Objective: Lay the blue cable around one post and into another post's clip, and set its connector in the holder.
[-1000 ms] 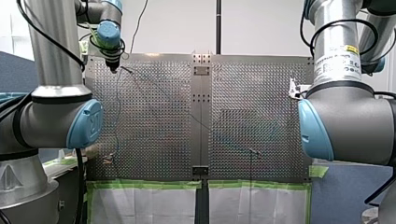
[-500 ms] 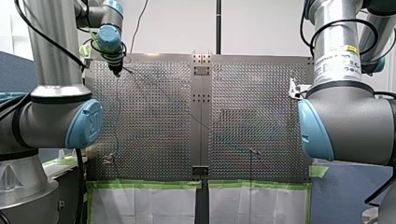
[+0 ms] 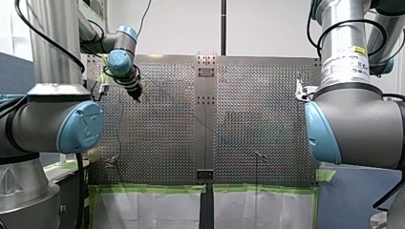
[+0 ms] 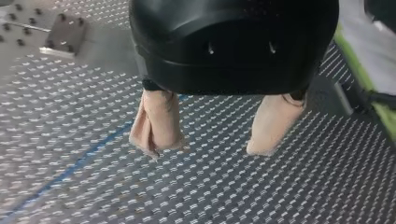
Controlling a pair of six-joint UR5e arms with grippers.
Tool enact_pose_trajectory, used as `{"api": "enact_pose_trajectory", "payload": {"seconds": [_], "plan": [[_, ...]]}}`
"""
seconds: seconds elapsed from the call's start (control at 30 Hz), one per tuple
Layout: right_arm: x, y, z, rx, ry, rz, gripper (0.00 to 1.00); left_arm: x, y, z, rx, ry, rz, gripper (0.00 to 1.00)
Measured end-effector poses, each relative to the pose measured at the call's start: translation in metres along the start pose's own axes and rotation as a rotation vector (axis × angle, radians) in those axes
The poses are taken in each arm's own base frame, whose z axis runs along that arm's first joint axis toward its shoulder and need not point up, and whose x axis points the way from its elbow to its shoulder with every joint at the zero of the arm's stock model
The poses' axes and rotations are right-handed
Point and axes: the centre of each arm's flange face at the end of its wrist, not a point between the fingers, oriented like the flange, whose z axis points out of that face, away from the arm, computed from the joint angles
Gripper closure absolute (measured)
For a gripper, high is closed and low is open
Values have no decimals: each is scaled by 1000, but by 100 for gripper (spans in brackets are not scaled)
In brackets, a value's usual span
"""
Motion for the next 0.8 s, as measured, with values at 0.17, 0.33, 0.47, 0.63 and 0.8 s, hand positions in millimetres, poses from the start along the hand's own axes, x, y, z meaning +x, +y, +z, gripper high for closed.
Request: {"api": "enact_pose_trajectory", "payload": {"seconds": [0.17, 0.33, 0.47, 0.63, 0.8], "plan": [[0, 0, 0, -1, -3, -2, 11, 31, -14, 3, 2, 38, -22, 0], [0, 0, 0, -1, -3, -2, 11, 59, -25, 3, -1, 73, -38, 0], [0, -1, 0, 1, -3, -3, 11, 84, -35, 1, -6, 103, -50, 0], [1, -2, 0, 3, -2, -3, 11, 111, -44, -4, -7, 134, -31, 0], [1, -3, 0, 3, -3, -4, 11, 142, -54, -11, -6, 169, 35, 0]]}}
